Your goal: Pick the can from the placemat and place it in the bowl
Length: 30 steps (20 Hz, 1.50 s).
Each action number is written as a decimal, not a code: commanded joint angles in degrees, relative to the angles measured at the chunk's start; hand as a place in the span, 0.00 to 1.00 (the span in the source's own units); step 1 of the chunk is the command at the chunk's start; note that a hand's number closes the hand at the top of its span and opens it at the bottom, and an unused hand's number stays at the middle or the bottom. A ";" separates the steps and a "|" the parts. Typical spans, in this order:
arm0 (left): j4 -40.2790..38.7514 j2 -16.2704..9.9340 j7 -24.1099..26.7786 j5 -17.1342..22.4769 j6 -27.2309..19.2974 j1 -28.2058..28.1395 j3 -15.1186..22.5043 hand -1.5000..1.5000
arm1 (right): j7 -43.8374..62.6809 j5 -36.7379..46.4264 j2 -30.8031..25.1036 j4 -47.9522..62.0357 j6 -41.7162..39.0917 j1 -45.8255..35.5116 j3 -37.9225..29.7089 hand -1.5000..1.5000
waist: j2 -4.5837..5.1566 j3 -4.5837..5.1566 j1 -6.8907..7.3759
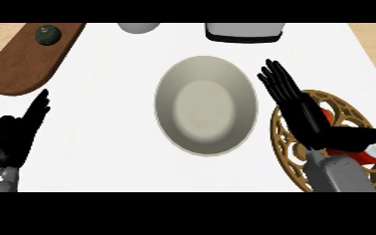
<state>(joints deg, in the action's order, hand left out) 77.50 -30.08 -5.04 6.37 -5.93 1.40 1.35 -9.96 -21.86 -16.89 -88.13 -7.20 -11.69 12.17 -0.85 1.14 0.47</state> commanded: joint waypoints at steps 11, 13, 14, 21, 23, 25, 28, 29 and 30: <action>8.28 5.11 7.45 8.38 -2.54 8.12 -8.59 0.50 | 3.19 26.54 -8.03 -7.79 28.20 2.97 -8.18 0.00 | -0.16 -0.96 -3.41; 8.68 5.16 7.29 8.50 -2.48 9.25 -8.78 0.50 | 6.87 31.20 -7.49 -16.32 31.29 6.78 -4.43 0.00 | 0.00 -0.98 -3.04; 8.90 6.33 7.62 8.47 -3.11 9.24 -8.42 0.50 | 9.00 34.22 -8.16 -20.16 31.91 9.43 -2.17 0.00 | -0.06 -0.94 -3.29; 10.01 4.15 7.19 10.27 0.17 8.07 -10.18 0.50 | 33.37 45.12 -22.15 -35.12 25.03 14.45 -6.67 0.00 | 0.04 -0.84 -2.48; 9.24 3.37 6.73 10.31 0.21 7.84 -11.05 0.50 | 38.24 44.33 -25.70 -40.39 21.43 19.53 -9.49 0.00 | -0.10 -0.87 -3.63; 8.07 5.63 7.91 8.95 -1.05 8.70 -9.42 0.50 | 48.17 42.87 -28.46 -45.42 16.24 17.77 -11.16 0.00 | 0.25 -0.77 -3.36; 8.34 5.79 7.50 8.53 -1.43 9.98 -8.99 0.50 | 55.89 41.37 -33.71 -47.53 7.76 19.06 -9.83 0.00 | 0.49 -0.76 -2.77; 9.19 5.95 7.37 8.81 -0.84 8.81 -8.61 0.50 | 57.56 36.65 -36.49 -48.05 3.99 19.18 -12.41 0.00 | 0.33 -0.74 -2.79; 7.47 4.56 6.27 10.23 -0.02 10.97 -10.35 0.50 | 58.62 35.01 -37.13 -50.17 2.12 21.48 -12.05 0.00 | 0.40 -0.83 -3.44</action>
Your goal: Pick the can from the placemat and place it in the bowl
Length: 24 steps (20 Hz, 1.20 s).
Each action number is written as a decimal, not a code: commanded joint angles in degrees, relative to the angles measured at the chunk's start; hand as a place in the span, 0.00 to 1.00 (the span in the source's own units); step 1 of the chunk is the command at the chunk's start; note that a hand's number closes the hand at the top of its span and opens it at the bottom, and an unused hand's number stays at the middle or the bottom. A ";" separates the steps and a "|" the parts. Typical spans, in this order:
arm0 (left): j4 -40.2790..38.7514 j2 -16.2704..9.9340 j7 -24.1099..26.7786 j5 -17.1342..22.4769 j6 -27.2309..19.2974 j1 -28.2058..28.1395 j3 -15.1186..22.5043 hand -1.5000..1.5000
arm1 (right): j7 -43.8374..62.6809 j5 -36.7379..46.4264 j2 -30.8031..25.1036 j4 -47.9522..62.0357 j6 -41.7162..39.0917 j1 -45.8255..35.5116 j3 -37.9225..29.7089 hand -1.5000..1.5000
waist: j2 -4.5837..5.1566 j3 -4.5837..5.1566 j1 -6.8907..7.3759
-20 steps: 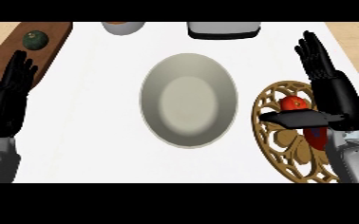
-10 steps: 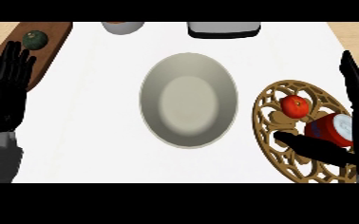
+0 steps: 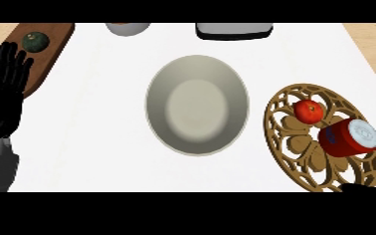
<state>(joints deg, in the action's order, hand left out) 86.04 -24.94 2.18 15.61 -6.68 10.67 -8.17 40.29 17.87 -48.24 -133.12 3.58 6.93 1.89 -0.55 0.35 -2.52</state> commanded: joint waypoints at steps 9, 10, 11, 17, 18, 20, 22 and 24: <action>-4.78 1.31 0.29 -2.26 -0.91 5.36 0.16 0.50 | 20.55 -23.71 -11.04 -9.48 -22.54 3.89 -10.67 0.00 | 0.44 -0.30 1.13; -0.18 1.40 -2.11 -1.08 -0.21 3.68 0.96 0.50 | 19.95 -29.97 -13.74 -4.06 -24.57 -0.21 -14.64 0.00 | 0.45 -0.29 2.06; 0.77 2.01 0.29 -1.68 0.54 0.08 1.16 0.50 | 22.85 -30.63 -13.96 -6.90 -24.85 0.29 -15.28 0.00 | 0.36 -0.28 2.14; -2.33 2.69 2.67 -2.11 2.37 0.80 -0.08 0.50 | 17.50 -24.29 -9.17 -2.46 -26.69 3.49 -13.14 0.00 | 0.53 -0.33 2.22; 1.61 1.60 0.49 -0.67 3.18 -1.00 -1.10 0.50 | 13.99 -22.88 -7.87 -0.98 -27.90 5.56 -14.54 0.00 | 0.42 -0.36 2.26; -0.20 2.11 -1.25 -2.58 0.79 3.23 -0.66 0.50 | 11.43 -15.35 -4.83 0.08 -26.76 6.82 -9.82 0.00 | 0.51 -0.39 2.13; 1.22 4.09 -2.05 -3.67 -0.80 3.69 0.80 0.50 | 10.85 -14.57 -3.84 2.72 -27.61 6.05 -9.16 0.00 | 0.53 -0.38 2.29; 1.63 4.24 -2.47 -3.74 0.26 2.00 0.46 0.50 | 10.86 -14.87 -1.53 2.72 -29.32 5.13 -10.95 0.00 | 0.49 -0.37 2.33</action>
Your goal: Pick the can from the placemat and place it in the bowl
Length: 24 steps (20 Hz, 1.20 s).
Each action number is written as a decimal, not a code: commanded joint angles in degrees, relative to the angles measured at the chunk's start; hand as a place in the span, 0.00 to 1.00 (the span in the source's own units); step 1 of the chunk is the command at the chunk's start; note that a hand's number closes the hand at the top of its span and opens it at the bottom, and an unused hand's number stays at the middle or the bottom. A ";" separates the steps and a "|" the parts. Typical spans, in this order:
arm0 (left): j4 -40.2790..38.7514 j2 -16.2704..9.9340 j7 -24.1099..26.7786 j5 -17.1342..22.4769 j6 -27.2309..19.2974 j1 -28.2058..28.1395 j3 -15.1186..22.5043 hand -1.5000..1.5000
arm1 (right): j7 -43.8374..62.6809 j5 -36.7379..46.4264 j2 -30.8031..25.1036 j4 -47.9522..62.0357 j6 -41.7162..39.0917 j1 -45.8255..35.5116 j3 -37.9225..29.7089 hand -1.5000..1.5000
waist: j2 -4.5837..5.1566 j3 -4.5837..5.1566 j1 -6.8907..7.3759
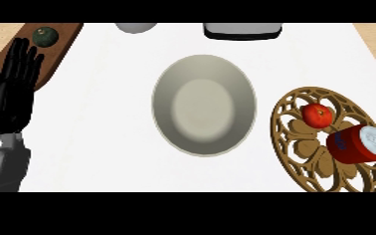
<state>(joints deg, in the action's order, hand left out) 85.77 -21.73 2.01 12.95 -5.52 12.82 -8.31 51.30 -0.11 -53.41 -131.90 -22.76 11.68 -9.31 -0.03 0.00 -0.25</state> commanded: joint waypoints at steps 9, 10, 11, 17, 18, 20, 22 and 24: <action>-2.51 1.11 3.41 -0.92 3.25 -1.85 -2.68 0.50 | -8.39 16.30 11.49 11.14 -3.13 -0.88 4.42 0.00 | 0.04 0.00 0.07; -0.75 0.63 -0.28 -1.10 2.26 1.15 -2.46 0.50 | -10.24 18.10 11.85 14.20 -3.72 -2.76 4.82 0.00 | 0.05 -0.01 0.16; 2.81 1.02 -0.39 -1.45 1.72 -1.98 -2.81 0.50 | -12.08 16.26 11.65 12.03 -5.70 0.39 0.80 0.00 | -0.05 -0.01 0.03; 1.24 3.06 -0.94 -2.87 2.01 -1.13 -1.81 0.50 | -20.94 21.21 15.53 18.11 -5.68 -2.91 0.28 0.00 | 0.02 -0.01 0.16; 1.25 1.31 -3.24 -1.85 2.86 1.53 -2.91 0.50 | -21.14 23.85 17.47 17.56 -4.21 -2.49 2.62 0.00 | 0.02 -0.01 0.12; -0.71 2.76 -0.32 -3.63 2.38 1.42 -2.18 0.50 | -26.16 25.64 17.86 21.61 -4.09 -3.04 1.99 0.00 | 0.05 -0.01 0.10; -3.26 4.12 1.23 -4.93 0.88 3.93 -1.89 0.50 | -25.85 27.14 18.29 19.44 -5.48 -0.59 1.81 0.00 | 0.04 0.00 -0.15; 1.53 3.82 -1.54 -4.60 1.30 0.63 -1.98 0.50 | -23.37 28.77 19.07 22.63 -6.99 -4.19 2.86 0.00 | 0.01 -0.01 0.27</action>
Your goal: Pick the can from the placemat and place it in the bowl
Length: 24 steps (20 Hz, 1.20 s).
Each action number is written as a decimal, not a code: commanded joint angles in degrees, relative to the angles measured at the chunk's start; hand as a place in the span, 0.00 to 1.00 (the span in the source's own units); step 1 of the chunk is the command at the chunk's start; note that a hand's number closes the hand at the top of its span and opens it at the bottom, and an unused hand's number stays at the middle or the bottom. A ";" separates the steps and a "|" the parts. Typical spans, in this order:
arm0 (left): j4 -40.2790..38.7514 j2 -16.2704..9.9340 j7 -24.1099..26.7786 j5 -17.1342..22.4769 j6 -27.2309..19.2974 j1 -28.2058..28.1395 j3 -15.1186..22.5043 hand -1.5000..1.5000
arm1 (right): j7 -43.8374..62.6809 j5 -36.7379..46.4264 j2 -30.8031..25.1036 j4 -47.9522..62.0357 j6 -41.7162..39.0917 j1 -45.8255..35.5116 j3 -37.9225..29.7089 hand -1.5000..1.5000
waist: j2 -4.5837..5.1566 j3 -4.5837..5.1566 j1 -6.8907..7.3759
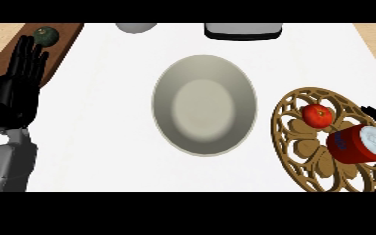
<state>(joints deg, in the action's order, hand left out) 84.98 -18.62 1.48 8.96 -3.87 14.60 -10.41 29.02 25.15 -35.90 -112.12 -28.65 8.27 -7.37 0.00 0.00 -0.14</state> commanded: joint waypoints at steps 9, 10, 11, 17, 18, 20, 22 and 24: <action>-0.51 -1.67 1.81 2.55 5.70 -2.99 -4.85 0.50 | -3.98 9.59 6.65 6.06 -0.75 -2.64 1.42 0.00 | 0.00 0.01 0.11; -6.51 -1.90 0.79 0.40 3.72 4.56 -3.66 0.50 | -6.01 11.33 7.17 12.38 1.84 -4.98 2.09 0.00 | 0.13 0.00 -0.06; 2.70 -0.85 -1.81 0.67 3.69 -1.85 -2.89 0.50 | -5.30 12.22 8.43 10.85 1.49 -3.15 1.74 0.00 | -0.02 -0.01 0.17; 1.62 -0.98 -2.50 0.38 3.71 -0.11 -3.43 0.50 | -5.79 12.94 9.03 12.44 -0.10 -3.09 -0.62 0.00 | -0.02 -0.01 0.13; -2.23 2.37 1.80 -2.19 2.09 -0.48 -1.16 0.50 | -3.72 12.50 9.68 12.11 -1.06 -4.99 -0.61 0.00 | 0.03 0.01 0.04; -2.74 0.50 0.00 -0.67 3.10 1.89 -2.78 0.50 | -6.20 13.10 7.75 16.62 -1.47 -5.76 -1.76 0.00 | 0.06 0.00 0.06; 4.33 -0.43 -3.19 1.00 4.33 -2.40 -3.46 0.50 | -9.21 15.94 8.39 16.82 1.75 -3.73 -0.68 0.00 | -0.06 -0.02 0.35; 1.07 0.83 0.47 -0.07 4.36 -2.00 -2.97 0.50 | -16.40 17.44 7.20 17.98 6.00 -3.34 -1.31 1.00 | 0.01 -0.02 0.14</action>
<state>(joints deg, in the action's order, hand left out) 86.20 -18.10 0.52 8.72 -0.38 13.64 -13.07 19.12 40.10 -28.65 -98.48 -26.34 3.95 -9.07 -0.52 0.83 0.06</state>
